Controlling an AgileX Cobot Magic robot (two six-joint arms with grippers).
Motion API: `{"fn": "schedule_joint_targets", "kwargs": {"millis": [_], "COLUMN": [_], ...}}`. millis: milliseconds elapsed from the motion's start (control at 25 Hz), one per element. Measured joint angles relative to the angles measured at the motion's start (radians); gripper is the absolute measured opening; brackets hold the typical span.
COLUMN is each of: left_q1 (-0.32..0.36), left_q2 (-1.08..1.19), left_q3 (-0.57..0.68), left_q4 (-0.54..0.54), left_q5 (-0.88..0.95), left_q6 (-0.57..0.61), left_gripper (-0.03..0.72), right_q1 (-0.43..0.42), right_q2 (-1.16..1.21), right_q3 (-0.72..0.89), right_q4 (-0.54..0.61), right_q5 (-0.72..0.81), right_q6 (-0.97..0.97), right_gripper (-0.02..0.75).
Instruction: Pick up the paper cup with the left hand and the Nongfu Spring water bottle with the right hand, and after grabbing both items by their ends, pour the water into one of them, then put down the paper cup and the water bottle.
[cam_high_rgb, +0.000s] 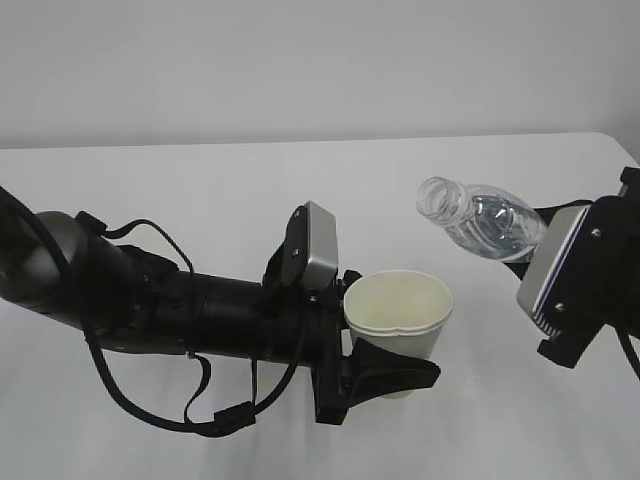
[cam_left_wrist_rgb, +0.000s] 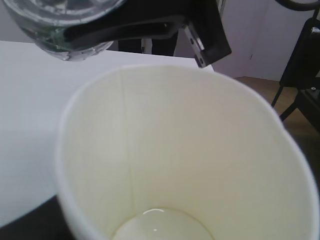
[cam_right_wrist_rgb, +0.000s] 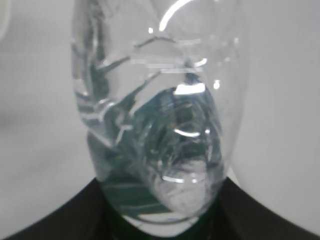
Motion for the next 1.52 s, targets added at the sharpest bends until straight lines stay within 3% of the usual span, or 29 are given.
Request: {"fn": "schedule_joint_targets", "kwargs": {"millis": [1520], "left_q1": [0.0], "left_q2": [0.0], "left_q3": [0.0], "left_q4": [0.001], "left_q5": [-0.003], "left_q6": [-0.002], "left_gripper": [0.473], "right_q1": [0.0], "right_q2": [0.0], "right_q3": [0.0], "right_q4": [-0.001], "right_q5": [0.006], "right_q6": [-0.312], "right_gripper": [0.323]}}
